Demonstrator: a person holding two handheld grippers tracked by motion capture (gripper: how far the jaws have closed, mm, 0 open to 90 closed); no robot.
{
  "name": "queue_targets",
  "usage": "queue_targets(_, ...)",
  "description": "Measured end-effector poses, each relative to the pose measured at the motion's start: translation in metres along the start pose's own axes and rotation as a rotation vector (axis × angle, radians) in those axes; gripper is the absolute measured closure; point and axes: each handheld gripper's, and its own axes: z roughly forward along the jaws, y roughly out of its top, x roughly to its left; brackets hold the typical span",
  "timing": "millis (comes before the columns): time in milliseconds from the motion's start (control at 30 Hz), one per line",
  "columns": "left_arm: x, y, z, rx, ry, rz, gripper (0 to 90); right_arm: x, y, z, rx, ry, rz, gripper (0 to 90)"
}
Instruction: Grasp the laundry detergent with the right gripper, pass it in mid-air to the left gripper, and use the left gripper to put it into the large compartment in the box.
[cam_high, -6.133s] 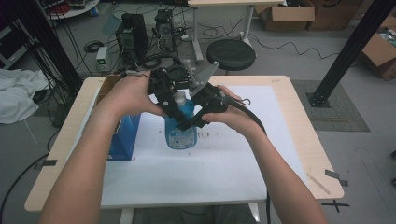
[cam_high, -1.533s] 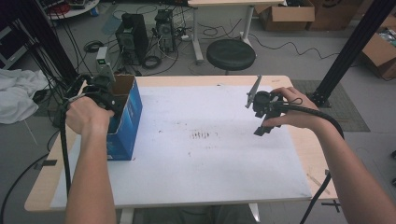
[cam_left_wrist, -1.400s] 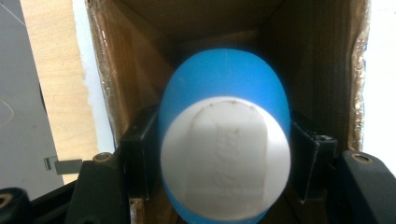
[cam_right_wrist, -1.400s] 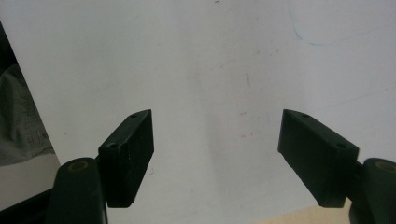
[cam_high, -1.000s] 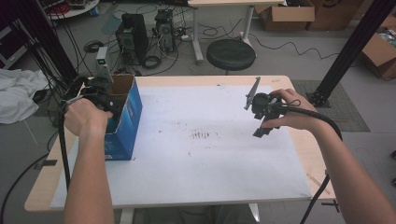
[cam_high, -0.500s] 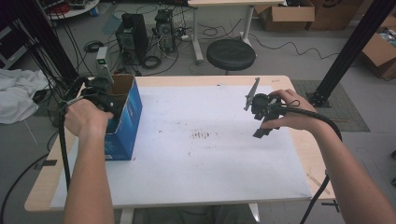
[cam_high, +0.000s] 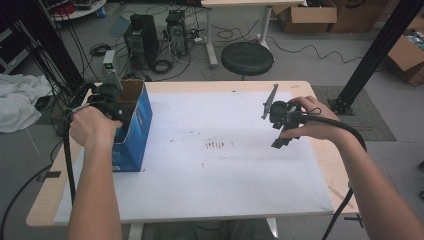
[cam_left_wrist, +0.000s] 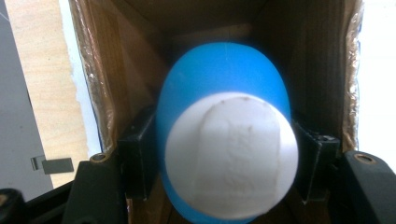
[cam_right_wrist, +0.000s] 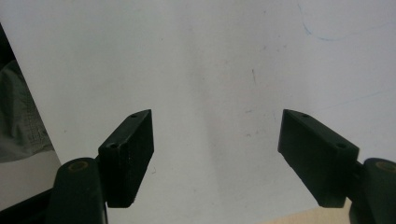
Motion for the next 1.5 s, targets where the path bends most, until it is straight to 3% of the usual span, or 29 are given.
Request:
queue_targets(267, -0.003, -0.001, 0.000, 0.025, 0.005, 0.015, 31.1, 0.001, 0.002, 0.001, -0.003, 0.003, -0.009, 26.8)
queue_targets(533, -0.002, -0.004, -0.005, 0.008, 0.004, 0.011, 28.8, 0.001, 0.001, 0.000, -0.001, 0.000, -0.005, 26.8)
queue_targets(967, -0.003, -0.008, -0.019, -0.014, 0.000, 0.036, 27.4, 0.004, 0.003, 0.000, -0.002, 0.000, -0.018, 26.8)
queue_targets(1233, -0.002, -0.010, -0.038, -0.052, -0.028, 0.053, 25.2, 0.004, 0.002, -0.001, -0.008, 0.001, -0.013, 26.8)
queue_targets(1500, -0.010, -0.012, -0.066, -0.126, -0.085, 0.117, 17.8, 0.003, 0.005, -0.002, -0.008, 0.004, -0.014, 25.5)
